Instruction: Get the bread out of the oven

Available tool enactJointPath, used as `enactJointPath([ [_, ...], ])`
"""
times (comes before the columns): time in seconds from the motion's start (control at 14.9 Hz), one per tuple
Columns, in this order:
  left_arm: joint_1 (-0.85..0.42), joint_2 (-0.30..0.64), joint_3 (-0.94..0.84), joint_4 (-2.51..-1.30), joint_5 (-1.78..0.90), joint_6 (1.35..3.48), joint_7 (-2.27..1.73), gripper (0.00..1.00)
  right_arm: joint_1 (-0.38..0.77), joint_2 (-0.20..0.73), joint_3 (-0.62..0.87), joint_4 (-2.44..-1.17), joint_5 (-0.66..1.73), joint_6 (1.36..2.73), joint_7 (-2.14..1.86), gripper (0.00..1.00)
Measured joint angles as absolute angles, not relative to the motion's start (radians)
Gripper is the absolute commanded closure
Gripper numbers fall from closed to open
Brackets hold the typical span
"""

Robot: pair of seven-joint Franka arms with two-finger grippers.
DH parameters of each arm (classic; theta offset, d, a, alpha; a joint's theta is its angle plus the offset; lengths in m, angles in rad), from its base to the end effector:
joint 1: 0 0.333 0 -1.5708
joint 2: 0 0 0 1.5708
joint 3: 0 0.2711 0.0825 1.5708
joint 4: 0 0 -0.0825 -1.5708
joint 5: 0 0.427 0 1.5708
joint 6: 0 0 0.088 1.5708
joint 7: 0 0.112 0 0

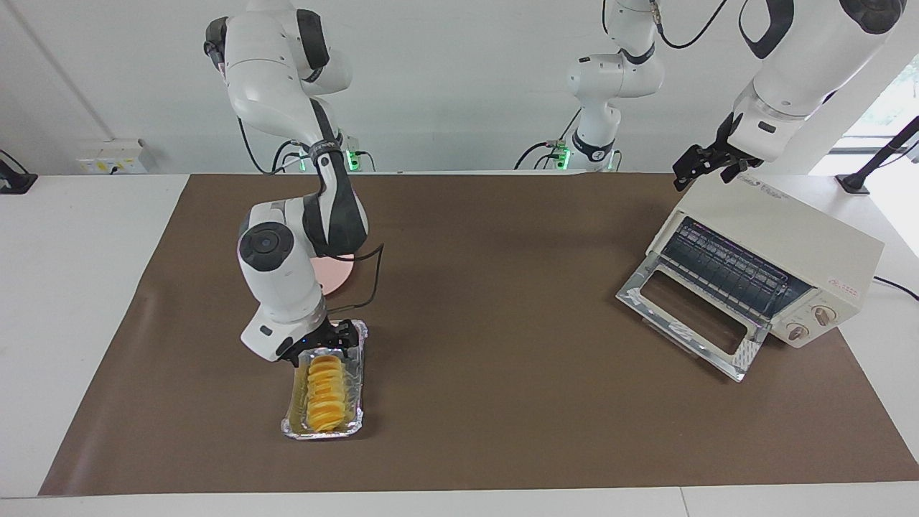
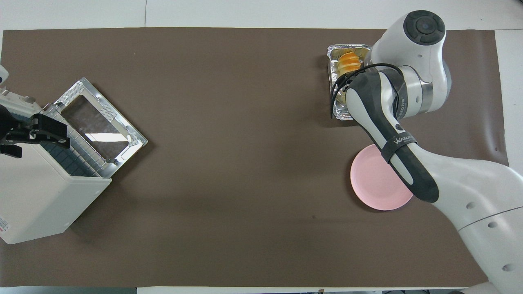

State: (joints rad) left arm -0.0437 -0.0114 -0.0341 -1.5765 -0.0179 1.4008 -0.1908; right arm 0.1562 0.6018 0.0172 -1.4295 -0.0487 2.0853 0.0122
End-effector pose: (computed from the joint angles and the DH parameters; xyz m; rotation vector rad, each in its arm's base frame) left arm 0.5725 -0.0470 0.5651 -3.1214 -0.1741 0.2588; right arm 0.7243 0.1224 0.2869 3.0994 0.2808 0.0887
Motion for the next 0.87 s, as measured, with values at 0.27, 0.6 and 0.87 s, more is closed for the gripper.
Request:
enactJointPath([
  [0.27,-0.044,-0.011,-0.034,-1.576,-0.018,1.401,-0.191,0.00,0.159,0.622,0.016,-1.439,-0.066,2.139,0.017,0.00],
  [0.6,-0.044,-0.011,-0.034,-1.576,-0.018,1.401,-0.191,0.00,0.164,0.638,0.016,-1.465,-0.067,2.205,0.052,0.00],
  [0.87,-0.044,-0.011,-0.034,-1.576,-0.018,1.401,-0.191,0.00,0.164,0.643,0.016,-1.474,-0.067,2.252,0.058,0.81],
])
